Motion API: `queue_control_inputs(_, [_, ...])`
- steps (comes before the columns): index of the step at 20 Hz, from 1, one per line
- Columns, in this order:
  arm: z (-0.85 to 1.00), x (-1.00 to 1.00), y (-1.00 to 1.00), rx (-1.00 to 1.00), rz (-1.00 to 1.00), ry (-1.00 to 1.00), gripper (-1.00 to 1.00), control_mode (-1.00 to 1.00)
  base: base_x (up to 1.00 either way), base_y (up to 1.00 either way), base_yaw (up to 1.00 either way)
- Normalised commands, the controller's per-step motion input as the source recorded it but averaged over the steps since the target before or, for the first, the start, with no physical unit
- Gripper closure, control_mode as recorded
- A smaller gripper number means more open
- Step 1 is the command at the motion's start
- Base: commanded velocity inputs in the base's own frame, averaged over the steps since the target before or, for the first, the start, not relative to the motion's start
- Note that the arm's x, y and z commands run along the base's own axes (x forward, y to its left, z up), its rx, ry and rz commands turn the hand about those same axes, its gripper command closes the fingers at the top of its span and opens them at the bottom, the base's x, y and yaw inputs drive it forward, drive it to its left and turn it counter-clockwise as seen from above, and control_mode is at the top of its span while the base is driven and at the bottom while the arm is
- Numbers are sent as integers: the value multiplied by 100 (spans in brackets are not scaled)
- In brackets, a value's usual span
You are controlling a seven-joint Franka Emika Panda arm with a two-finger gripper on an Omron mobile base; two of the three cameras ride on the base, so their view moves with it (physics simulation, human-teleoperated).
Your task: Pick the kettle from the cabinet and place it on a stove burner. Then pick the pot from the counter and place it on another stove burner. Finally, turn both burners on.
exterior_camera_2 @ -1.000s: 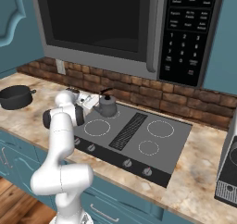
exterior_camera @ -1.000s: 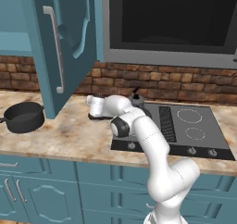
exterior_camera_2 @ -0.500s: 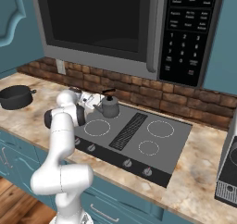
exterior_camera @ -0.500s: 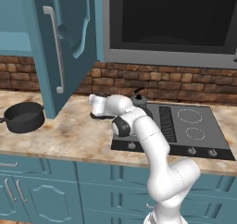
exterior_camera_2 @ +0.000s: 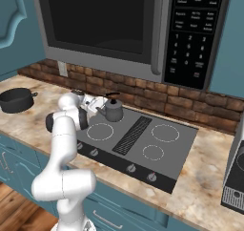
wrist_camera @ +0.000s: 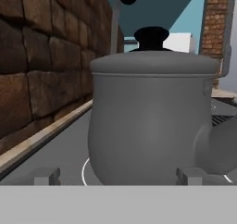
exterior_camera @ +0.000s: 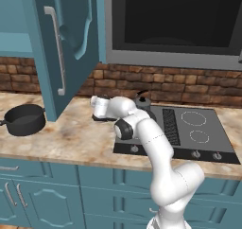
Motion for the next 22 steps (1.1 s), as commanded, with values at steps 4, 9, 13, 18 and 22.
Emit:
queue_control_inputs(4, [0, -18, 6, 0, 1, -2, -100, -100, 0, 0, 0])
queue_control_inputs(9, [0, -9, 11, 0, 0, 0, -100, -100, 0, 0, 0])
queue_control_inputs(13, [0, -1, 19, 0, 0, 0, -100, -100, 0, 0, 0])
queue_control_inputs(18, [0, -1, 22, 0, 0, -1, -100, -100, 0, 0, 0])
queue_control_inputs(22, [1, -13, 19, 0, 0, -2, -100, -100, 0, 0, 0])
